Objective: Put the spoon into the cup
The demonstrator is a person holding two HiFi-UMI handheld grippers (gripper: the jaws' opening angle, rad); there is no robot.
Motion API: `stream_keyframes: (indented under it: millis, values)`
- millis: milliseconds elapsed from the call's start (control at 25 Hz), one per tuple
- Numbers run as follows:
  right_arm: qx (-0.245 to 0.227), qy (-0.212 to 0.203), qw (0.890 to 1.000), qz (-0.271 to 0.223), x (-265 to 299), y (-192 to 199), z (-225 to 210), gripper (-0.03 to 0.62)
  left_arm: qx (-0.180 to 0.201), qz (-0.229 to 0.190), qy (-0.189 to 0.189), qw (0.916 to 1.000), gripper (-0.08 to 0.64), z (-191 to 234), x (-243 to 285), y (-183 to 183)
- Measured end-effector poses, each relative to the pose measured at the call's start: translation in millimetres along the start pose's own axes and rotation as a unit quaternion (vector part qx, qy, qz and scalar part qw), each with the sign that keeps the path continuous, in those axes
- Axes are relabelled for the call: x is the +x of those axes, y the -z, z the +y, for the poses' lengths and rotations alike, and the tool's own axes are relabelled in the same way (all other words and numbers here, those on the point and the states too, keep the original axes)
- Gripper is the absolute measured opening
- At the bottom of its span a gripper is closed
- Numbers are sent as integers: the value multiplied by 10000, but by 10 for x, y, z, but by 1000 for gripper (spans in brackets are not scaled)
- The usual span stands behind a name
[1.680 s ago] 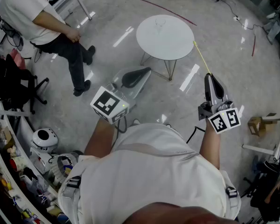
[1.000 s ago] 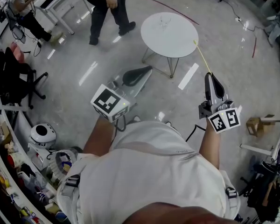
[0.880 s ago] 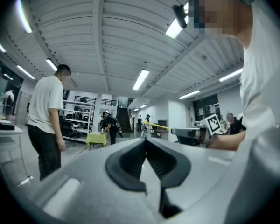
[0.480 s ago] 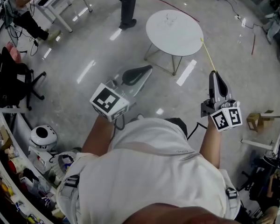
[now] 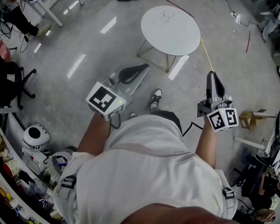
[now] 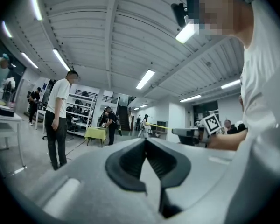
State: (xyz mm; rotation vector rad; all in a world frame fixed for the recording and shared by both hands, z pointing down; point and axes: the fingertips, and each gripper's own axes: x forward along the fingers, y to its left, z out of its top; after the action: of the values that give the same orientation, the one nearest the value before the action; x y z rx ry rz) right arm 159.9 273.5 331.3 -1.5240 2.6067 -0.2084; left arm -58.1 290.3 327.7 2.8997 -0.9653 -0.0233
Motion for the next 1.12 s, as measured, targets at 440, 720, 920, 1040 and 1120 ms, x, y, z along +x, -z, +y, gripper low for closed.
stream_keyframes:
  millis: [440,720,920,1040,1120]
  values:
    - [-92,-194,9998,-46,1267,-73,-1021,12,193,278,-351,9988,2,956,1058,-144]
    - [78,-95,9998,161,1723,-38,-1957,12,208,484,-386,9979,2,1215,2007,-198]
    - [-84,-285,9993,231,2110,-66,-2417,12,244,583,-480,9968,2,1409,2591,-222]
    - [-155,-461,9980,400,2322,45,-2615,12,155,665,-564,9961,2,1529,2839,-117]
    - [-128,-508,9974,484,2483,100,-2723,12,59,712,-586,9957,2,1634,2968,-38]
